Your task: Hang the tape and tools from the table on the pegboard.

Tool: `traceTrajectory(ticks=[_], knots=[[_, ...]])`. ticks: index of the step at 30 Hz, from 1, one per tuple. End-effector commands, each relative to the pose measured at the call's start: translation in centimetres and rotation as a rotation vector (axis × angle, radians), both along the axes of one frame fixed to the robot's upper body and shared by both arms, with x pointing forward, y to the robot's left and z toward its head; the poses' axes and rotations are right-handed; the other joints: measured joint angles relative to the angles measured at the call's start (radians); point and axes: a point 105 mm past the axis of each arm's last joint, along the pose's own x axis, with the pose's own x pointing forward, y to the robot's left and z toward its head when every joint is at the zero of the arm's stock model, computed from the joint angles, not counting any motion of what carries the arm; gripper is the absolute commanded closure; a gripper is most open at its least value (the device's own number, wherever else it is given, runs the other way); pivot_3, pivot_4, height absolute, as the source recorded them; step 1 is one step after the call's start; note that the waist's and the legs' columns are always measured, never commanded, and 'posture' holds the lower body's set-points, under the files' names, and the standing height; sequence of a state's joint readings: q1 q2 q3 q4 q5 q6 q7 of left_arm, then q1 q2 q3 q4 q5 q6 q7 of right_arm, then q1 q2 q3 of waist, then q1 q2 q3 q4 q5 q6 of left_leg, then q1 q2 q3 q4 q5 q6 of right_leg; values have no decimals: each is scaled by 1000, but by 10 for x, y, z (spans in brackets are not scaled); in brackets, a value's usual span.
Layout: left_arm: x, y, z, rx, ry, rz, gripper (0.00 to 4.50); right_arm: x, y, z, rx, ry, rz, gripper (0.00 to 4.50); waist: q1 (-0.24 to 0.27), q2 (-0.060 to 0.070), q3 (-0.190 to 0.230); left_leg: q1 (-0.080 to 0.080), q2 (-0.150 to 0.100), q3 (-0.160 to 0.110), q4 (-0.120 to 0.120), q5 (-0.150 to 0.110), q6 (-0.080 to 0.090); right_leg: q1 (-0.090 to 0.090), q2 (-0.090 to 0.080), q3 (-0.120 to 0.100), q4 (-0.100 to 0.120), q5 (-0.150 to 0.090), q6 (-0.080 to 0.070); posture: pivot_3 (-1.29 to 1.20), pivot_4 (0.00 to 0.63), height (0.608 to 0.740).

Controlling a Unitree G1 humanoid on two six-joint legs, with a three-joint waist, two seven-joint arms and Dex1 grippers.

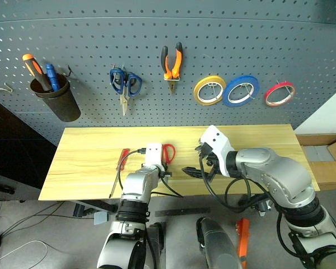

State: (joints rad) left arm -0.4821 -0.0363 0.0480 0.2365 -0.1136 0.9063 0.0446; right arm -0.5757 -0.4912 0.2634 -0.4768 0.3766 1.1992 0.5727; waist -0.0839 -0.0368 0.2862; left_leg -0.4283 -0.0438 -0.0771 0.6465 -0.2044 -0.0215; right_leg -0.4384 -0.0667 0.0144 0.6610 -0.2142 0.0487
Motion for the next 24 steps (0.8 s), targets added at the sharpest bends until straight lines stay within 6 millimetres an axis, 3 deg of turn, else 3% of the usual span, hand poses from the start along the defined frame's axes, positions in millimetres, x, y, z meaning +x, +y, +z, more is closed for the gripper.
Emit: traceTrajectory(ticks=[1, 6, 14, 17, 24], knots=[[-2, 1, 1, -18, -24, -4, 4402, 3, -4, 14, 29, -46, 9, 0, 0, 0, 0, 0, 0, 0, 0, 0, 0, 0, 0, 0, 0, 0, 0, -171, 244, 740], [1, 7, 10, -38, -90, -13, 4459, 8, -10, 20, 34, -65, -11, 0, -1, 0, 0, 0, 0, 1, 0, 0, 0, 0, 0, 0, 0, 0, 0, -175, 241, 740], [-9, 39, 35, 49, -270, -70, 4459, 17, -23, 34, 52, -121, -62, 0, -2, 0, 0, 0, 1, 1, 0, 0, 0, -1, 0, 0, -1, 0, 0, -167, 240, 740], [-16, 64, 62, 105, -436, -67, 4459, 16, -26, 47, 75, -185, -59, 0, -2, 0, 0, -1, 1, 1, -1, 0, 0, -1, 0, 1, -2, 0, 0, -163, 239, 740], [-46, 92, 118, 311, -788, -155, 4459, 4, -15, 83, 115, -459, 66, 0, -2, 1, 0, -1, 2, 2, -2, 0, 0, -1, -1, 2, -4, 0, -1, -152, 239, 740]])
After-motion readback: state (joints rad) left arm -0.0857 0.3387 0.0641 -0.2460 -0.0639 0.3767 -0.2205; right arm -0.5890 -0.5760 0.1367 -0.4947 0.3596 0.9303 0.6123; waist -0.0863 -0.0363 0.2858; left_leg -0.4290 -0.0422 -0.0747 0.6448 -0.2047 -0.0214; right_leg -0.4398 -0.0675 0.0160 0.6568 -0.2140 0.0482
